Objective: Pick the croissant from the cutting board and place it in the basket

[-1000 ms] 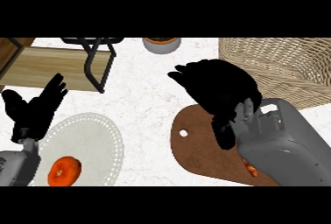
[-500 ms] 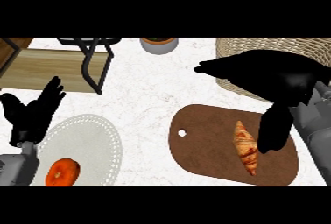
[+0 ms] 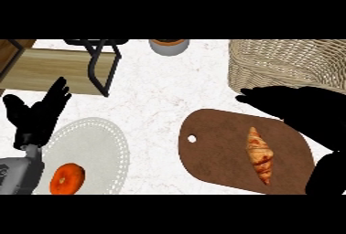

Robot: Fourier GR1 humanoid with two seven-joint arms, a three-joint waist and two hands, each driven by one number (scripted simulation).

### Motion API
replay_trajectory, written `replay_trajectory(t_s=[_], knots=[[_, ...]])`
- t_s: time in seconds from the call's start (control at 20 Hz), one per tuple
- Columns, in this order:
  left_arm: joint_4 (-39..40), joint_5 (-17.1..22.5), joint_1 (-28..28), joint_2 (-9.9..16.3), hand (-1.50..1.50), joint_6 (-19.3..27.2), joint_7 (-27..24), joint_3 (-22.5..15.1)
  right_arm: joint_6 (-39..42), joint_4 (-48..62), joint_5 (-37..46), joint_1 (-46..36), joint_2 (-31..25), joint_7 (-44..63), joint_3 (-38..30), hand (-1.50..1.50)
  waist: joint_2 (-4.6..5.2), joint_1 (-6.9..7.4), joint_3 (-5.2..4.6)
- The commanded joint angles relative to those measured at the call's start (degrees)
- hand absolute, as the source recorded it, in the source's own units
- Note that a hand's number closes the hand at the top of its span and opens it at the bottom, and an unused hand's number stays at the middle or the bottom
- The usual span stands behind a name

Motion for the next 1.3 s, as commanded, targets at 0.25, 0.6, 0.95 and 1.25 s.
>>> replay_trajectory(t_s=[0.25,0.6,0.95,1.25], knots=[[-1.75,-0.42,-1.4,-0.86,0.0,-1.21,2.59,0.42,-10.12,-0.32,23.68,12.5,1.3,-22.15,2.62,-1.5,0.35,0.97,0.12],[2.48,-1.66,-2.12,-0.33,0.0,-2.86,0.03,2.2,-25.7,10.95,36.2,19.21,-0.18,-39.85,8.14,-1.5,0.31,0.59,0.04],[3.34,-3.54,-1.51,-2.69,0.0,-3.33,-1.58,2.37,-27.55,22.56,43.75,16.73,1.78,-41.65,11.9,-1.5,0.19,0.56,-0.02],[1.17,-3.98,-1.32,-2.86,0.0,-4.53,0.57,4.74,-27.69,24.4,48.14,18.3,1.36,-45.73,10.13,-1.5,0.13,0.49,-0.01]])
